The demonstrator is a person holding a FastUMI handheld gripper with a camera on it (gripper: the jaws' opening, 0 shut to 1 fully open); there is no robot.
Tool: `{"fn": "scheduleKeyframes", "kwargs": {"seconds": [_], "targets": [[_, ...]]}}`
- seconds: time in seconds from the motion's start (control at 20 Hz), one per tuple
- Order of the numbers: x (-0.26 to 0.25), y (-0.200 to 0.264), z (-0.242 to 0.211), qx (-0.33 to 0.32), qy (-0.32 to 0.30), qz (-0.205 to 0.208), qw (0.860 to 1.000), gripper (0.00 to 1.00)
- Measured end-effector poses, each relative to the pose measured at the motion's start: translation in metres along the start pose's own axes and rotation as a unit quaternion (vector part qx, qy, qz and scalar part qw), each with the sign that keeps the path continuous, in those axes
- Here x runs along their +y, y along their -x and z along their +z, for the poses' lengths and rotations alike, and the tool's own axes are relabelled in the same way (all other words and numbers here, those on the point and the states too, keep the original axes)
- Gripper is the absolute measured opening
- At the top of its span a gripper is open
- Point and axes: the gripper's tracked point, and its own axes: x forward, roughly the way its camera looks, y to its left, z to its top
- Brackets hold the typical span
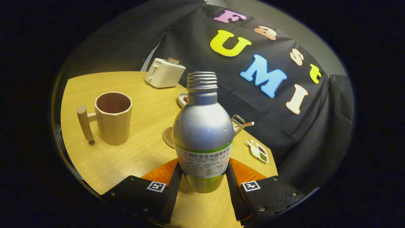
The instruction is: Take the bottle from table, then pour the juice into the cup, finally place the bottle on the coaster
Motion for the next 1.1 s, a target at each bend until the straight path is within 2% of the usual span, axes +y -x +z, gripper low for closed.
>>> {"fn": "scheduleKeyframes", "kwargs": {"seconds": [0.25, 0.5, 0.85, 1.1], "targets": [[0.002, 0.001, 0.006, 0.011, 0.064, -0.021, 0.998, 0.72], [0.012, 0.002, 0.018, 0.021, 0.11, -0.021, 0.993, 0.72], [0.037, 0.006, 0.022, 0.043, 0.181, -0.007, 0.983, 0.72], [0.044, 0.008, 0.028, 0.06, 0.234, -0.014, 0.97, 0.72]]}}
